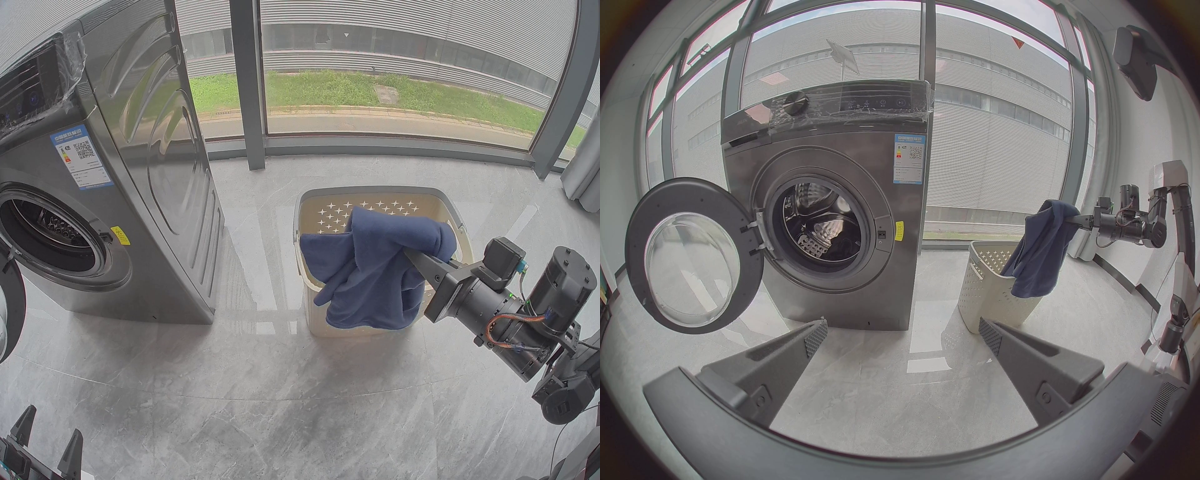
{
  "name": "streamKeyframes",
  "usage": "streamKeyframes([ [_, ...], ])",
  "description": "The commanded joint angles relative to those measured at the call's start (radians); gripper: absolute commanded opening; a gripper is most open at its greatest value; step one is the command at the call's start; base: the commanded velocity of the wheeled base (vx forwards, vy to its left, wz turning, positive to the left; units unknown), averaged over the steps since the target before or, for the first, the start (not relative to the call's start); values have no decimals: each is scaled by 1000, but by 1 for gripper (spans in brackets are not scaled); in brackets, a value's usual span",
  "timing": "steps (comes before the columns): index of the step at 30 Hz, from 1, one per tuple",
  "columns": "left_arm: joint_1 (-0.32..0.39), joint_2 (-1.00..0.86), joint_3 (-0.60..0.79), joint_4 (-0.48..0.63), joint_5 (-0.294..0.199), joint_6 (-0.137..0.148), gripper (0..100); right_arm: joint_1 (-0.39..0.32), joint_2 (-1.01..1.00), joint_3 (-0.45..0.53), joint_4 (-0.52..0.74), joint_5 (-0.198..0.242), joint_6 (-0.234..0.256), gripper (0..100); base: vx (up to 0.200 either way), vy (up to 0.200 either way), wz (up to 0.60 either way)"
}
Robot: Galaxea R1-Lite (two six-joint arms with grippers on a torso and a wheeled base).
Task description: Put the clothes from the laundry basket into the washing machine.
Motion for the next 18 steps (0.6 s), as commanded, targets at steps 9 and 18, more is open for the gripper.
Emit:
streamKeyframes([
  [9, 0, -16, 15, 0, 0, 1, 100, 2, -12, -10, -2, -3, 3, 0, -44, 89, 0],
  [18, 0, -16, 15, 0, 0, -1, 100, -2, -10, -6, -2, -4, 5, 0, 0, 200, 0],
])
